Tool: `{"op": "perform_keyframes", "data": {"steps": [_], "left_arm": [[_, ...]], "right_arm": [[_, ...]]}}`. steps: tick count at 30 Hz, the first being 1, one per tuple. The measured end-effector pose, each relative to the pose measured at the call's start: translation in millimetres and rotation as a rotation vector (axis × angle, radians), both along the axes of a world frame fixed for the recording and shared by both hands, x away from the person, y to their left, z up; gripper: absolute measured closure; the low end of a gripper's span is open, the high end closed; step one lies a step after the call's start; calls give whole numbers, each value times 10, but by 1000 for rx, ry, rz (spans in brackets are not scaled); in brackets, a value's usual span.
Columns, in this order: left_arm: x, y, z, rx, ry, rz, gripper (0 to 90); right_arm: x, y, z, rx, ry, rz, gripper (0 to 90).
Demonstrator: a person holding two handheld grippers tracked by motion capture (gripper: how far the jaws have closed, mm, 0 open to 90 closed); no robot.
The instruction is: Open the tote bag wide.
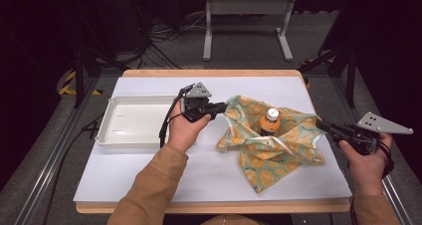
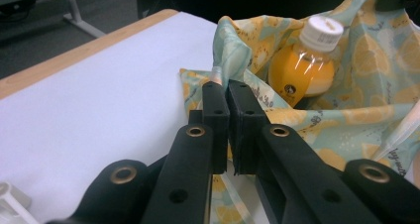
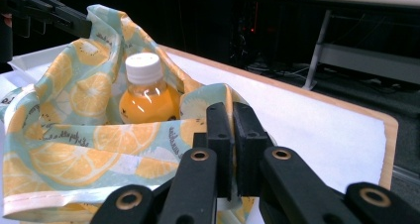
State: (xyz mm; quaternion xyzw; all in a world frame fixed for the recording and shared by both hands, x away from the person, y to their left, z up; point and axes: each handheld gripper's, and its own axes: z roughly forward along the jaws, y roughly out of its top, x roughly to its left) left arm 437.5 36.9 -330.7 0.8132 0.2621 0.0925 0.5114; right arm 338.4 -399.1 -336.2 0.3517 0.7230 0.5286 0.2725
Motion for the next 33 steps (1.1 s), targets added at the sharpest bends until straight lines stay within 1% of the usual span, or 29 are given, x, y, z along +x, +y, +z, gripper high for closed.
{"op": "perform_keyframes", "data": {"steps": [1,2,6,8,11,12,15,17,18,19,20,24,25,27,28,30,33], "left_arm": [[5,-5,-26,5,2,0,867],[2,-21,-55,3,18,-1,864],[7,-67,-142,15,25,-8,864],[9,-86,-180,17,35,-7,865],[15,-111,-261,42,43,-6,865],[15,-111,-261,42,43,-6,865],[24,-130,-349,52,62,-4,869],[34,-142,-406,70,66,-8,871],[32,-148,-425,75,75,-7,871],[35,-155,-454,89,76,-4,870],[40,-160,-485,96,77,-4,870],[56,-158,-587,114,104,0,869],[56,-158,-587,114,104,0,869],[64,-156,-635,118,116,2,869],[66,-155,-657,122,121,5,869],[76,-152,-707,132,131,8,869],[87,-152,-775,138,157,5,870]], "right_arm": [[5,-2,-19,4,5,2,869],[9,-3,-44,6,16,-1,869],[30,-8,-126,-5,40,-2,867],[34,-14,-153,-4,46,-3,867],[37,-25,-225,-6,67,-3,865],[37,-25,-225,-6,67,-3,865],[44,-26,-299,-17,92,0,864],[51,-29,-339,-21,107,-4,863],[56,-30,-358,-24,114,-5,863],[63,-33,-374,-25,118,-6,863],[69,-37,-401,-24,132,-9,862],[92,-63,-523,-34,177,-17,860],[92,-63,-523,-34,177,-17,860],[113,-94,-611,-35,206,-25,858],[113,-94,-611,-35,206,-25,858],[123,-112,-667,-38,232,-28,855],[138,-122,-765,-47,282,-29,849]]}}
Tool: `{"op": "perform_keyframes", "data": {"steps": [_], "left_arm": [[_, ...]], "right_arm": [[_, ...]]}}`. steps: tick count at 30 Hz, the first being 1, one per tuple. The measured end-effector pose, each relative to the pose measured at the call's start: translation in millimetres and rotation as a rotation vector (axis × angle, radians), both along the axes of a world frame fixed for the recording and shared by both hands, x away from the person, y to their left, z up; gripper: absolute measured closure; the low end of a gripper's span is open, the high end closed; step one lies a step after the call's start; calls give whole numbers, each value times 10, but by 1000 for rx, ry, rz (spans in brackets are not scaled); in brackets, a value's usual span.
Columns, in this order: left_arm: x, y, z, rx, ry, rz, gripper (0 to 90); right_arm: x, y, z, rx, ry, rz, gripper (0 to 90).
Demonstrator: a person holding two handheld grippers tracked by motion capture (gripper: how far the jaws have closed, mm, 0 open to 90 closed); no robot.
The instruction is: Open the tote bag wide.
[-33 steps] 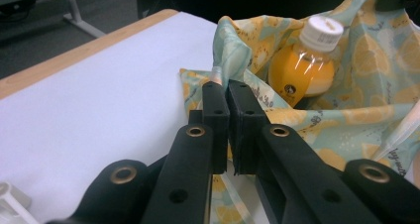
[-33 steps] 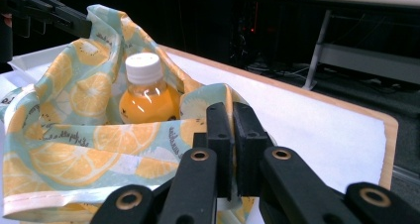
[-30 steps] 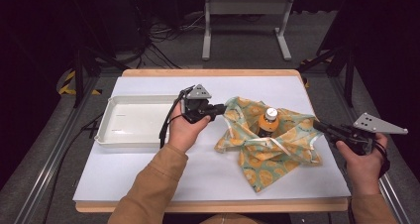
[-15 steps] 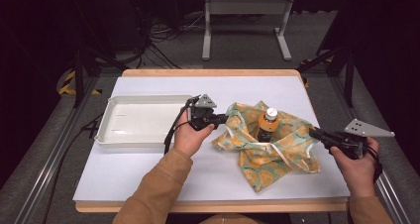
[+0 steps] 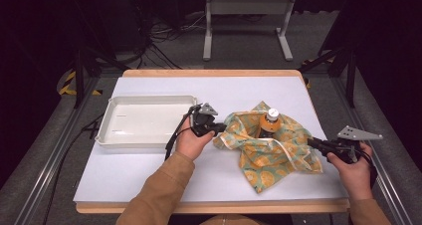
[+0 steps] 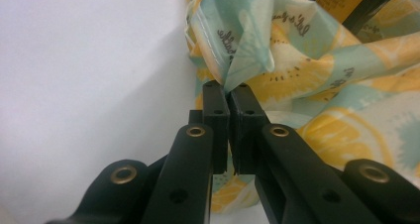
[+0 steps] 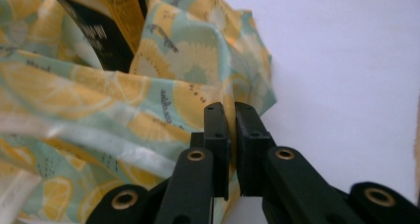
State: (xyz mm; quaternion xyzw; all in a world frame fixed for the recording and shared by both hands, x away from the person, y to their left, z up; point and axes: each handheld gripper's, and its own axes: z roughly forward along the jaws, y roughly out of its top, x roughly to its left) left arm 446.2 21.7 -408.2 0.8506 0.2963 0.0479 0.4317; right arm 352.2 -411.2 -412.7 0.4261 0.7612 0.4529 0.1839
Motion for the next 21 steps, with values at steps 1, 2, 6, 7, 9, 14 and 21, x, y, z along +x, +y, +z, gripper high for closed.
{"op": "perform_keyframes", "data": {"steps": [1,2,6,7,9,14,21], "left_arm": [[0,-2,-22,3,6,1,870],[0,-2,-22,3,6,1,869],[2,-15,-108,45,41,-6,859],[4,-19,-131,50,56,-12,858],[5,-20,-166,59,73,-17,856],[-6,4,-212,62,93,-17,850],[-93,77,-51,-5,51,-19,801]], "right_arm": [[6,2,-23,-8,10,-1,847],[6,2,-23,-8,10,-1,847],[35,26,-90,-36,68,13,822],[45,29,-106,-42,81,19,816],[53,31,-130,-49,105,16,810],[53,21,-145,-62,136,22,781],[-9,-3,15,-46,80,15,676]]}}
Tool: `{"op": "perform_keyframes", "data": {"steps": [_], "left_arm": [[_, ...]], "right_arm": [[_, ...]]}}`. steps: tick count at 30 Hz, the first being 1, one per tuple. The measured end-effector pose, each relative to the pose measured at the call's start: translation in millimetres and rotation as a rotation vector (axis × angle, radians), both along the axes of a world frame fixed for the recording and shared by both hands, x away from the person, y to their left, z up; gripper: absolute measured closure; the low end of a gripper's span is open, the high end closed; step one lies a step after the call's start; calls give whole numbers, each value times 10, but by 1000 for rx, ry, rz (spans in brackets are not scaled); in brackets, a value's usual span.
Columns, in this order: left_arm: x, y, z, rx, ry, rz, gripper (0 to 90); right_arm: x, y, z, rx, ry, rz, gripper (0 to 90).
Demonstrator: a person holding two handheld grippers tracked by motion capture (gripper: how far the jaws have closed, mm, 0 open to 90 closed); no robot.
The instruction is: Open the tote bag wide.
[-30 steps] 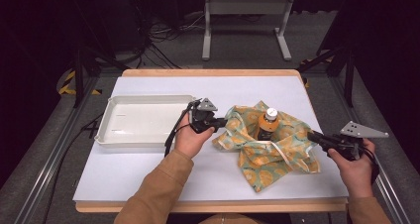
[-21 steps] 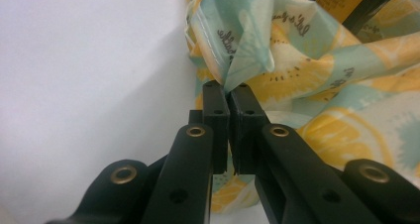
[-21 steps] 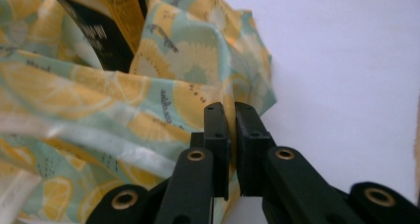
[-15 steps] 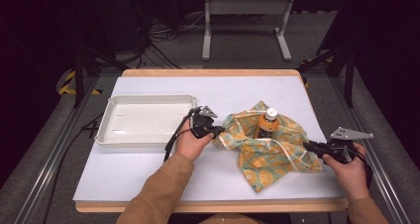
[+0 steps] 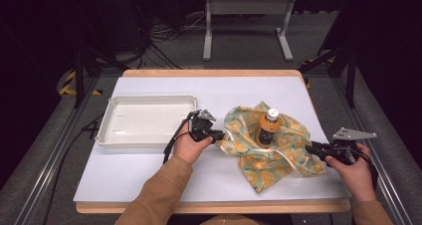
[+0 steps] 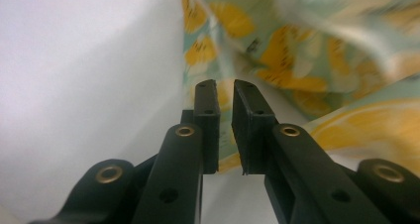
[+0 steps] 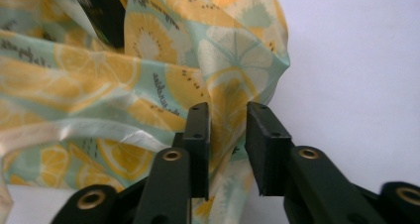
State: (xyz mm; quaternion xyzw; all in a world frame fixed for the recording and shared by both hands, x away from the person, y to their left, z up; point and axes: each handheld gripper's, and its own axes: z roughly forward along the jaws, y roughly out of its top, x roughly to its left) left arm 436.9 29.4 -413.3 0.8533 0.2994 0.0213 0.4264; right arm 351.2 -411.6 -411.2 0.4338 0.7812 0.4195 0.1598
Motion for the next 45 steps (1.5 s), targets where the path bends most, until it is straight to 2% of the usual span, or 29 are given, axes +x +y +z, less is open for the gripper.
{"op": "perform_keyframes", "data": {"steps": [2,5,7,12,15,17,18,19,20,21,22,23,27,28,33,37,40,45], "left_arm": [[-21,22,53,-10,-15,0,796],[-88,89,205,-51,-48,10,769],[-139,153,342,-75,-91,22,738],[-252,227,628,-140,-160,24,725],[-336,161,767,-175,-195,-5,724],[-387,52,808,-189,-198,-36,713],[-387,52,808,-189,-198,-36,706],[-411,-56,815,-196,-197,-64,690],[-411,-56,815,-196,-197,-64,674],[-412,-163,793,-193,-190,-86,650],[-412,-163,793,-193,-190,-86,637],[-406,-272,744,-191,-176,-96,616],[-371,-480,601,-175,-170,-122,560],[-371,-480,601,-175,-170,-122,548],[-295,-611,376,-155,-158,-131,483],[-239,-647,220,-141,-157,-130,393],[-203,-682,108,-118,-134,-142,265],[-193,-703,-57,-71,-137,-147,197]], "right_arm": [[-15,-9,35,9,-9,-3,646],[-72,-46,157,25,-58,-4,590],[-116,-64,256,34,-94,-8,568],[-203,-36,450,48,-181,-11,561],[-241,39,537,58,-220,9,573],[-252,119,574,65,-236,29,577],[-252,119,574,65,-236,29,577],[-249,208,590,73,-246,49,577],[-243,237,589,76,-250,57,574],[-233,276,584,80,-251,66,562],[-233,276,584,80,-251,66,562],[-197,360,552,79,-253,79,538],[-149,479,479,85,-241,105,499],[-133,514,451,87,-239,112,489],[-80,619,356,84,-220,134,455],[2,696,243,83,-202,145,378],[41,753,143,41,-202,177,322],[93,804,-17,19,-174,193,191]]}}
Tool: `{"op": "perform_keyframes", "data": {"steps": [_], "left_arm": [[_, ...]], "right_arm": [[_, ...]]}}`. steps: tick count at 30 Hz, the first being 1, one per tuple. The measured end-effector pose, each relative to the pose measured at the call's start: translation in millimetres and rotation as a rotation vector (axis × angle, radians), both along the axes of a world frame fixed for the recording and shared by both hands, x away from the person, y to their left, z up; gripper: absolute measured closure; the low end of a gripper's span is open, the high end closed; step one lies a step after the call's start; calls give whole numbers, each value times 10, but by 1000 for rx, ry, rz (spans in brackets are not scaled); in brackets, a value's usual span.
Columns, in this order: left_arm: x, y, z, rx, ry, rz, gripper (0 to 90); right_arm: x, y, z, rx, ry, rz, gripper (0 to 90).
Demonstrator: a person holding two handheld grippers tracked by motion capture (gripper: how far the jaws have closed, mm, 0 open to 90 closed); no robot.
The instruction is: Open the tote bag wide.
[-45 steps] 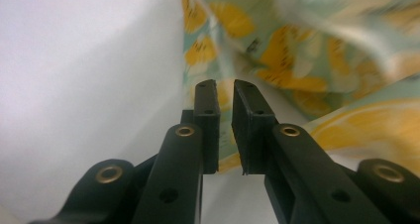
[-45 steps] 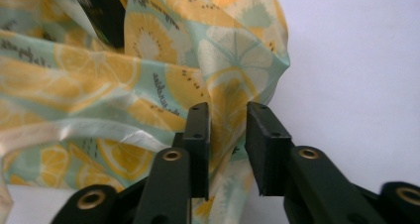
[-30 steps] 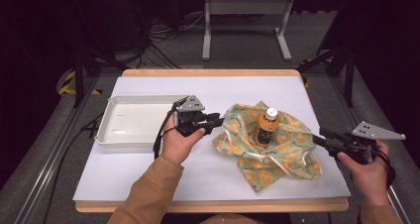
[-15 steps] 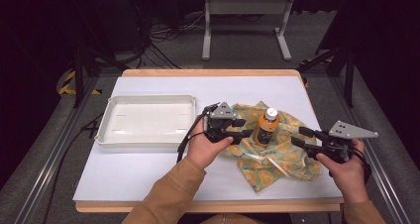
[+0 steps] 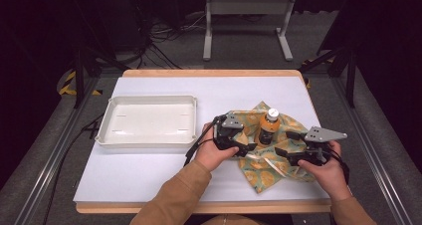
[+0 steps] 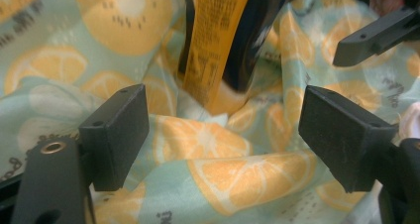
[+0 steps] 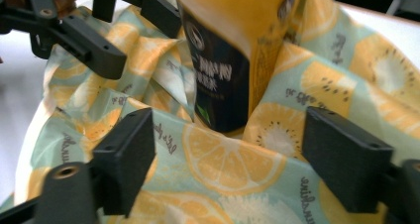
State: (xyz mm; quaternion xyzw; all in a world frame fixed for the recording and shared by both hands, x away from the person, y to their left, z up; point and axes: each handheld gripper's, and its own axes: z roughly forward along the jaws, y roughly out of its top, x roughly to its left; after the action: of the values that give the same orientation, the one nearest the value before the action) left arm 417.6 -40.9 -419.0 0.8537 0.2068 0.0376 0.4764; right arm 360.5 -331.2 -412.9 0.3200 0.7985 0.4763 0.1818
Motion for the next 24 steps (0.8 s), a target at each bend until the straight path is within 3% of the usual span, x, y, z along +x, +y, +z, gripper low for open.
{"op": "perform_keyframes", "data": {"steps": [9,14,18,24], "left_arm": [[-5,-5,-128,23,16,-10,167],[2,35,-208,59,35,-10,168],[-1,51,-230,76,41,-6,169],[-2,107,-318,85,72,5,177]], "right_arm": [[49,-61,-182,-25,54,-7,136],[40,-113,-270,-65,90,2,126],[27,-140,-285,-77,103,11,117],[-2,-174,-302,-135,141,25,110]]}}
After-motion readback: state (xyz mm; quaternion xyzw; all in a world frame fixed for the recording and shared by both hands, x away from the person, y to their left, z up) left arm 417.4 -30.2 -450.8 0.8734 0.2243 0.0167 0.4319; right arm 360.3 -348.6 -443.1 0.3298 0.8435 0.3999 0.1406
